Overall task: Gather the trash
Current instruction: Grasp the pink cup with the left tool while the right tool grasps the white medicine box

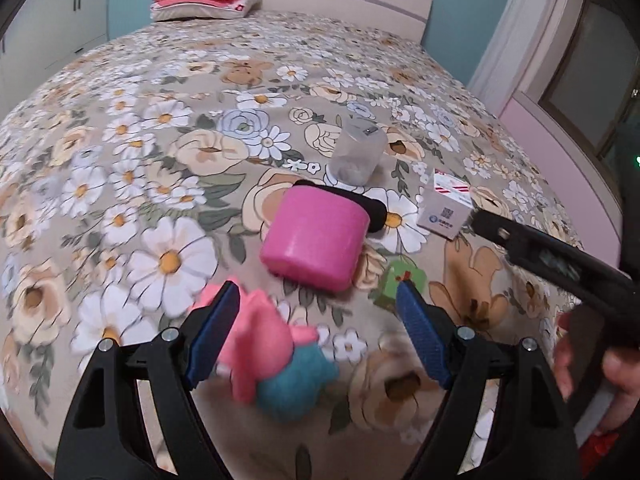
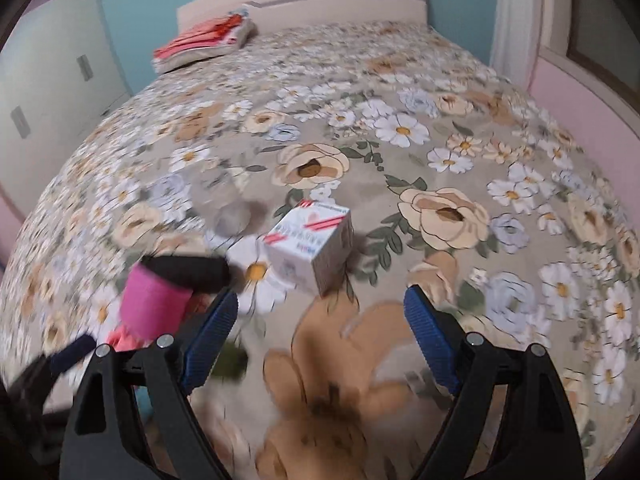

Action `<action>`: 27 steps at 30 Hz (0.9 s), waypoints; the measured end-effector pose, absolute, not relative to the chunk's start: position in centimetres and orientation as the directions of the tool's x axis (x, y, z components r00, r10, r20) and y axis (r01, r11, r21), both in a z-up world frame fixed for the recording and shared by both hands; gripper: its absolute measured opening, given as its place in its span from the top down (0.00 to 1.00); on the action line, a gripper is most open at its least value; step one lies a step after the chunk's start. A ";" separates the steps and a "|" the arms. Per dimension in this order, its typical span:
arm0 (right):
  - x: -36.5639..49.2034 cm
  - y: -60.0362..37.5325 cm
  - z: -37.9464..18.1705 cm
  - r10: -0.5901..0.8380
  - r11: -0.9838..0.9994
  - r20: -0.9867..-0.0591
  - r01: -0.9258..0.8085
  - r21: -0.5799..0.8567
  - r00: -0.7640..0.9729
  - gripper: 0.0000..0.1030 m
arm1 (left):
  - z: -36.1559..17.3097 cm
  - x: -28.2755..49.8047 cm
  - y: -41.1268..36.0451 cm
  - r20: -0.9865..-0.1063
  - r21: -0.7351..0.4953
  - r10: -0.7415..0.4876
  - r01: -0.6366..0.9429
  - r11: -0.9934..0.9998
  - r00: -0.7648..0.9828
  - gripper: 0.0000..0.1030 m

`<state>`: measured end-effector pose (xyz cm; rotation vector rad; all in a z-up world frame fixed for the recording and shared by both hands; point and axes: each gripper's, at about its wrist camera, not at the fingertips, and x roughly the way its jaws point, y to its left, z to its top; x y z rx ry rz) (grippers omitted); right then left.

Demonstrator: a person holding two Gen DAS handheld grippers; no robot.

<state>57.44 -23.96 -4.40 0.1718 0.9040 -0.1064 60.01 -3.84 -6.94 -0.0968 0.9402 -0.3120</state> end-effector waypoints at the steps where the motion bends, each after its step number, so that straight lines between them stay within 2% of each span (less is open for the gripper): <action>1: 58.1 -24.0 -4.7 -0.021 0.978 -0.793 0.177 0.110 0.609 0.15 | -7.2 60.4 -4.0 -0.778 -0.216 -0.307 0.227 0.950 0.547 0.23; 8: 62.4 -24.6 -8.3 -0.002 0.942 -0.838 0.282 0.181 0.546 0.15 | -9.3 63.4 -4.7 -0.780 -0.209 -0.321 0.261 0.943 0.537 0.23; 15: 64.0 -25.3 -9.2 -0.033 0.928 -0.825 0.324 0.185 0.564 0.15 | -11.2 65.4 -4.5 -0.790 -0.253 -0.334 0.223 0.941 0.514 0.23; 16: 64.1 -25.3 -9.2 -0.038 0.930 -0.825 0.323 0.178 0.564 0.18 | -11.3 65.5 -4.5 -0.790 -0.254 -0.333 0.220 0.942 0.515 0.24; 17: 64.1 -25.2 -9.3 -0.043 0.932 -0.822 0.318 0.171 0.568 0.29 | -11.3 65.5 -4.6 -0.791 -0.251 -0.329 0.217 0.943 0.516 0.26; 18: 64.1 -25.3 -9.4 -0.040 0.937 -0.821 0.307 0.167 0.570 0.36 | -11.2 65.5 -4.6 -0.791 -0.248 -0.326 0.216 0.944 0.518 0.35; 20: 63.9 -25.5 -9.6 -0.031 0.941 -0.826 0.296 0.167 0.564 0.56 | -11.2 65.5 -4.5 -0.791 -0.253 -0.328 0.212 0.944 0.516 0.35; 27: 61.9 -26.3 -8.5 0.019 0.947 -0.811 0.250 0.202 0.584 0.56 | -10.1 64.4 -4.1 -0.790 -0.266 -0.325 0.187 0.946 0.521 0.35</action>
